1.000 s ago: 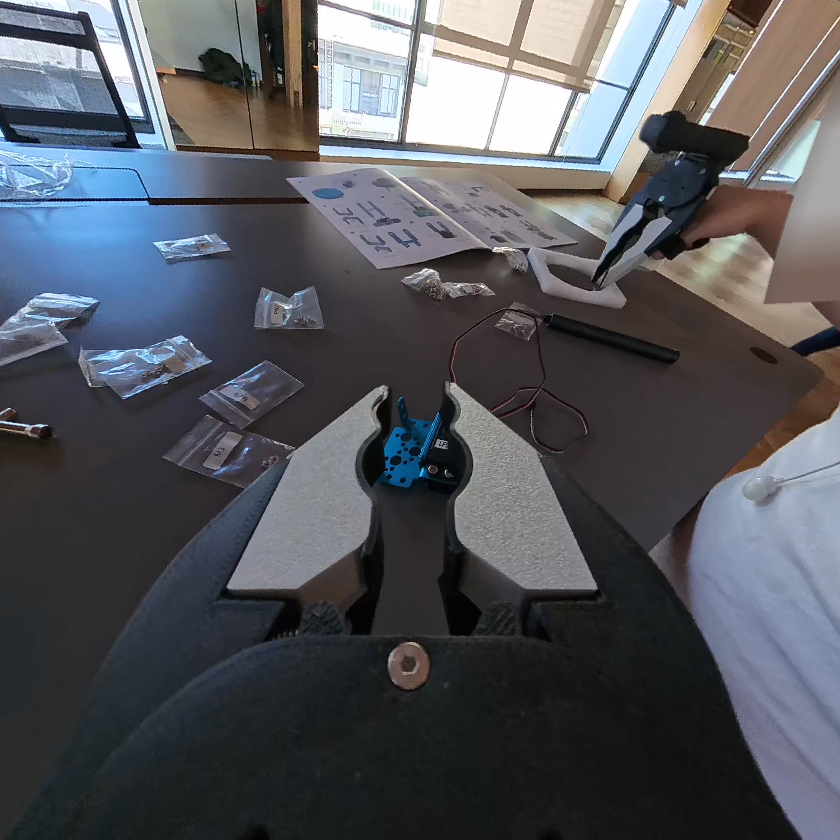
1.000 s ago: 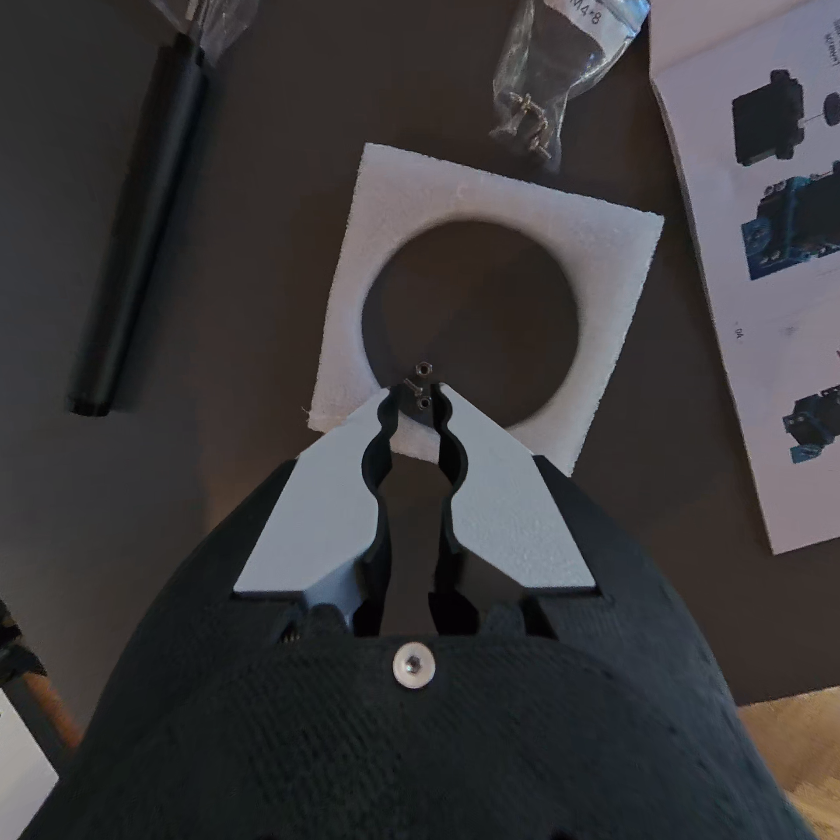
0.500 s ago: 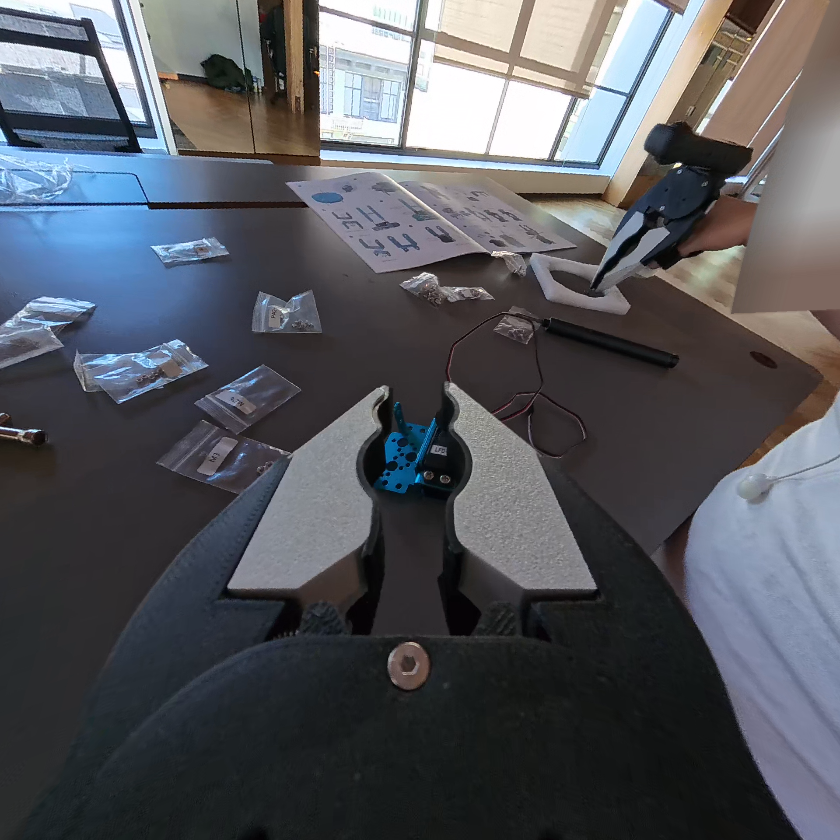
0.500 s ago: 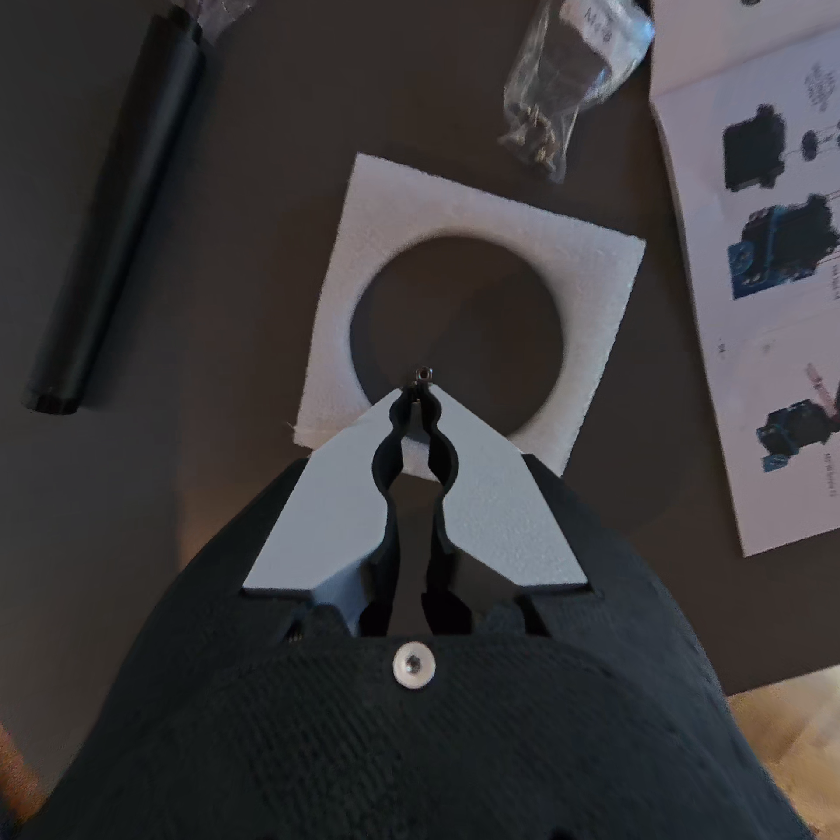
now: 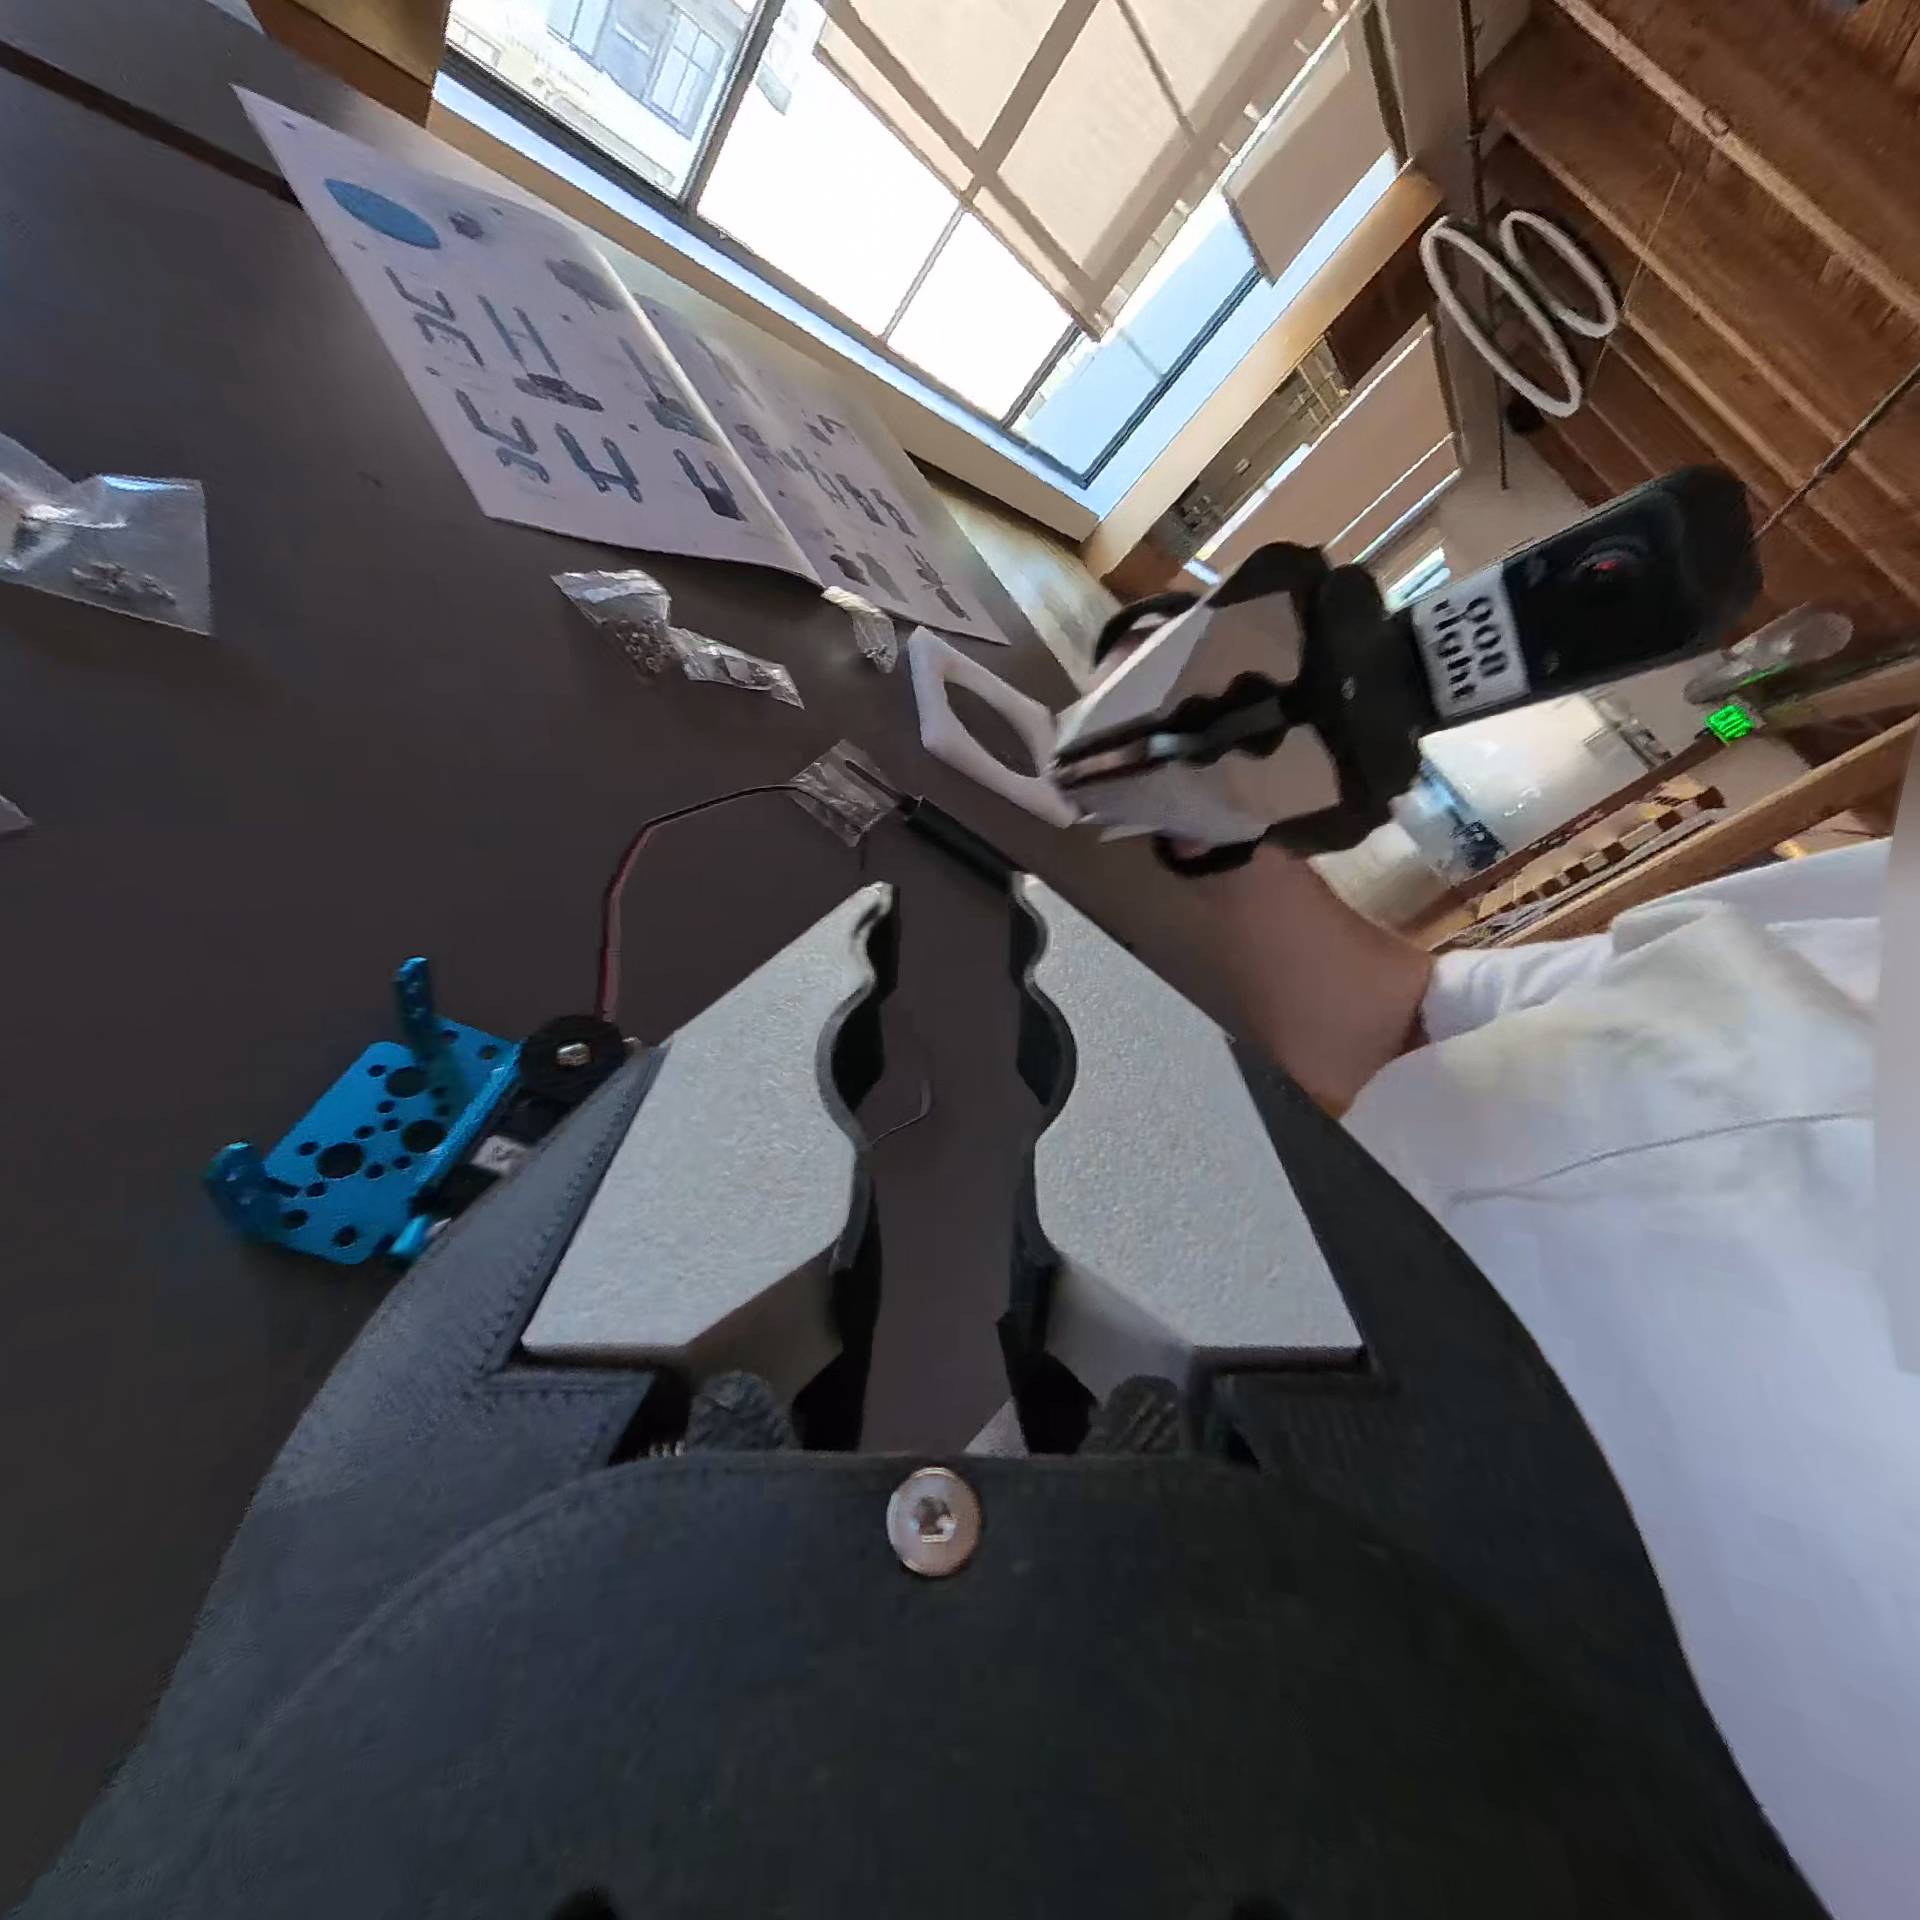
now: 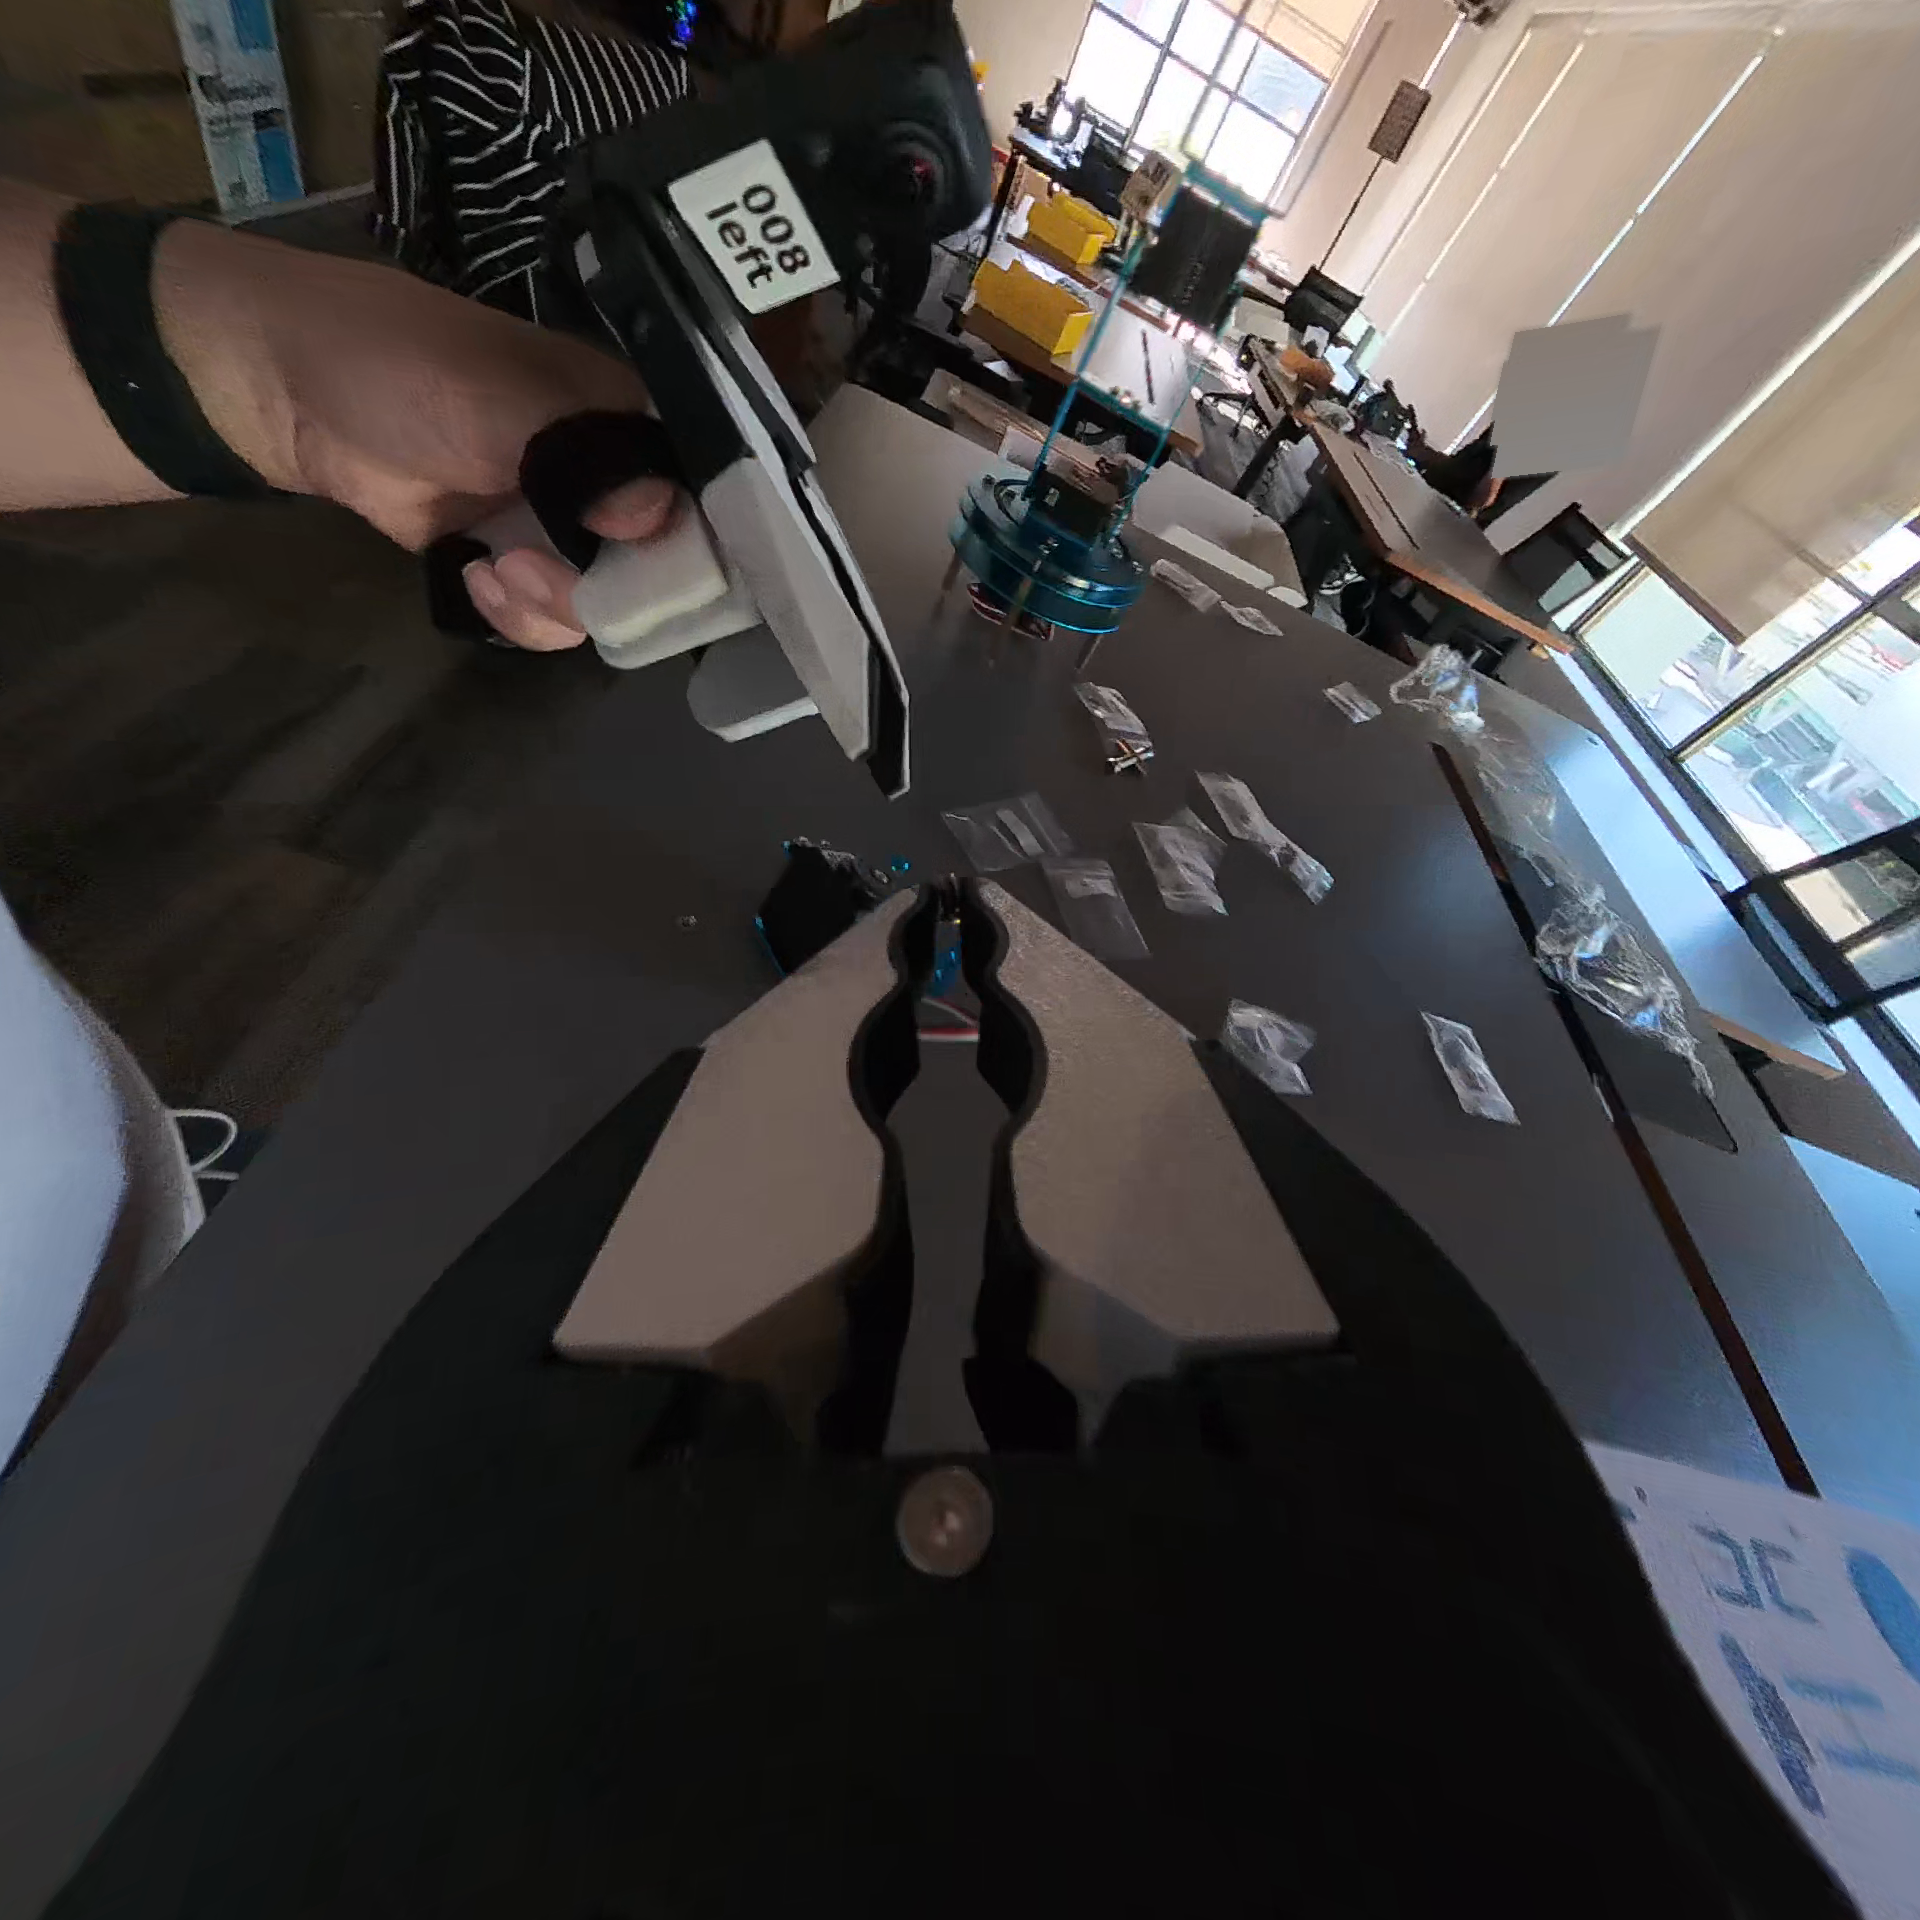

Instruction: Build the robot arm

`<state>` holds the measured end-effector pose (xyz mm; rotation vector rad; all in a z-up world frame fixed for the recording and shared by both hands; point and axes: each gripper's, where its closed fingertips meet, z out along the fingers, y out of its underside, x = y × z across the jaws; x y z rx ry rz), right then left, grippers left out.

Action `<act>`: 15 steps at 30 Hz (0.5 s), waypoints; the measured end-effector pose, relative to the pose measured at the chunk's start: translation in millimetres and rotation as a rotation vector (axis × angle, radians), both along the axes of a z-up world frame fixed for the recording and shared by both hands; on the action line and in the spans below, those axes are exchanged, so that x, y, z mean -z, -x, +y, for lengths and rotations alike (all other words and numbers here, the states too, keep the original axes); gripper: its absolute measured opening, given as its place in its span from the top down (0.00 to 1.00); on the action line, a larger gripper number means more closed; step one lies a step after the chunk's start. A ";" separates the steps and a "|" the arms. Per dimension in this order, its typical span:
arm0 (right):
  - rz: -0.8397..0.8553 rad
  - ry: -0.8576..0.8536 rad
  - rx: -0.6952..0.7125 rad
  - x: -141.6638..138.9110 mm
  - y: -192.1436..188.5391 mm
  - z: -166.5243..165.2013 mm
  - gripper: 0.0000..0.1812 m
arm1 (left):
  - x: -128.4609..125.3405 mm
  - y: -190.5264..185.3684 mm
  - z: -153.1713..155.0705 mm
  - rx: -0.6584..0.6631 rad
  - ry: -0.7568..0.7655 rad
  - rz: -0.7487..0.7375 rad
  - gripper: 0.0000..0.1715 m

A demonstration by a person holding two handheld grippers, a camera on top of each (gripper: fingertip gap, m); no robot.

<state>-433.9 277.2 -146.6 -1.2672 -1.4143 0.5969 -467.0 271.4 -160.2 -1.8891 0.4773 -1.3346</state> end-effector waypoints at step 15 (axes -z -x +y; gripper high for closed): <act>-0.130 -0.156 -0.005 15.0 28.4 2.6 0.98 | -2.4 -19.3 5.8 -0.050 -0.014 0.002 0.94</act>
